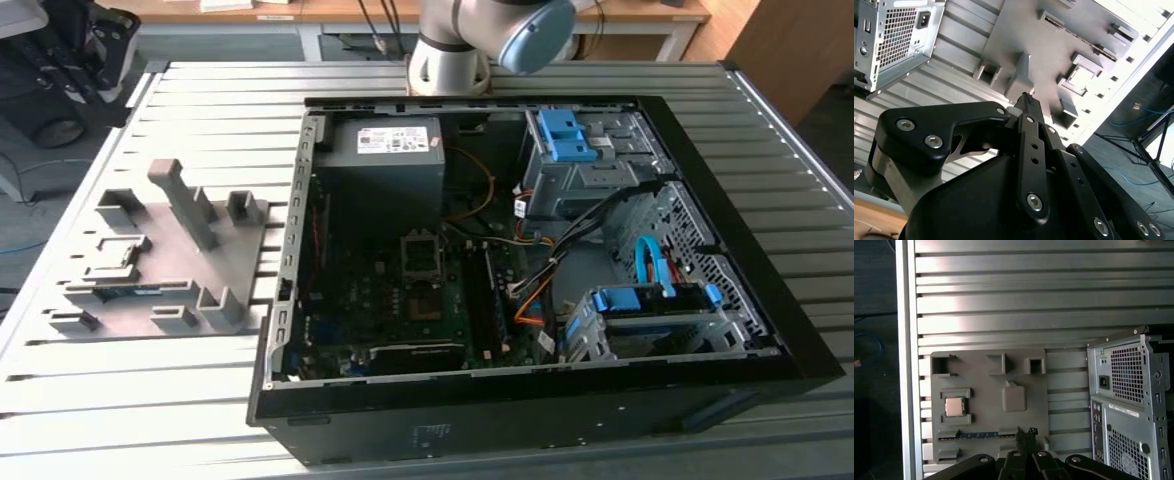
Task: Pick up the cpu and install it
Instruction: 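Reach for the cpu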
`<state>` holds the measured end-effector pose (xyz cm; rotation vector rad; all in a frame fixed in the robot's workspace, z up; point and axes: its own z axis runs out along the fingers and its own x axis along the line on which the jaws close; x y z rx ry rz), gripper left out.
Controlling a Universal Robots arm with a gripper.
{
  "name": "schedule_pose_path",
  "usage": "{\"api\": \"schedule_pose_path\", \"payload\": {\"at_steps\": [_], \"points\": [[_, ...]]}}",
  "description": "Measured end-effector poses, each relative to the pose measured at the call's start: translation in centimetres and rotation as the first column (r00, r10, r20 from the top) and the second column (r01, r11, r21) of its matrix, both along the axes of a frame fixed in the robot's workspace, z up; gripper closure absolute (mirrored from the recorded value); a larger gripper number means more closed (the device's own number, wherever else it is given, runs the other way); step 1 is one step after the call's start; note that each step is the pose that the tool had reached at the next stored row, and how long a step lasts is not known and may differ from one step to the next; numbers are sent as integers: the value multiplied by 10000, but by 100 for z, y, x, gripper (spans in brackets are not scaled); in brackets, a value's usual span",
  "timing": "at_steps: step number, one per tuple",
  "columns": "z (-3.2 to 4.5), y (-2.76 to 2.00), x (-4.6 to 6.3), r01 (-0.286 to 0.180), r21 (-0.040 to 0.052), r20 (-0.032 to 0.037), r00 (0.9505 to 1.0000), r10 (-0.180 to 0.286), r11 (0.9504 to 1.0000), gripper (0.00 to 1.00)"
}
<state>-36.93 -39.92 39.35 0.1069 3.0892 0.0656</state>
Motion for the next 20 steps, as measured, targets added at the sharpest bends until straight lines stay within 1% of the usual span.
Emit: {"api": "schedule_pose_path", "payload": {"at_steps": [15,20], "points": [[-1,0,-370,0,0,2,10000,0,10000,90],[-16,0,-487,-1,-1,1,10000,1,10000,90]]}}
